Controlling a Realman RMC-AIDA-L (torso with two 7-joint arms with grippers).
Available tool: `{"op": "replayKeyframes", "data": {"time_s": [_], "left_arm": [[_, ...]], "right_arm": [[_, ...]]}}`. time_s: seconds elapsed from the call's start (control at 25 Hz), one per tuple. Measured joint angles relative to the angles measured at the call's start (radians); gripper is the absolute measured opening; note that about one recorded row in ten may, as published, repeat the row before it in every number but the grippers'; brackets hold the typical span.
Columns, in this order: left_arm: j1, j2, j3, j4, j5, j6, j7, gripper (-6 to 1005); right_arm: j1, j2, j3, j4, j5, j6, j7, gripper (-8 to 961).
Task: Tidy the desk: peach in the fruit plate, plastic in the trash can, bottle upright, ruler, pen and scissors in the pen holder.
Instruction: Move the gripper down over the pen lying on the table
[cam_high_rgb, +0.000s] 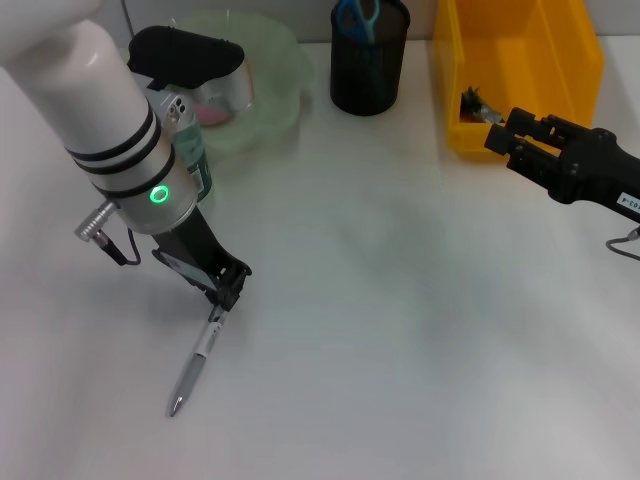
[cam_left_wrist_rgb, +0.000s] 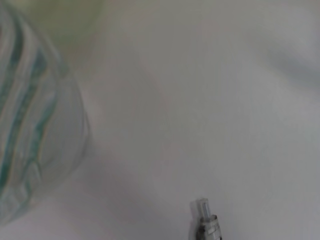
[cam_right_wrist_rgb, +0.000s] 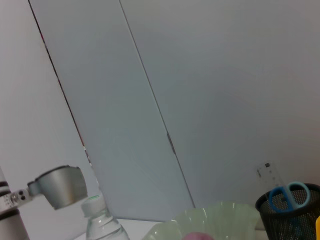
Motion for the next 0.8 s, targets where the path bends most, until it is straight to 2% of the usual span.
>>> {"op": "replayKeyframes", "data": {"time_s": [0.08,0.32,0.8], "left_arm": [[-0.001,0.000,-0.004,0.016,0.008,0.015,0.000,142],[-0.019,0.001,-0.043,0.082,0.051,0.117,-0.002,118],[-0.057,0.000,-0.044,0.048,0.080,0.126,-0.005,339]], "right_arm": [[0.001,0.000,0.000,0.000,0.001,0.002,0.000,467],[0.007,0.000,0.000,0.000,0.002,0.008,0.000,467],[0.025,0.000,0.000,0.000,0.002,0.041,0.000,467]]}}
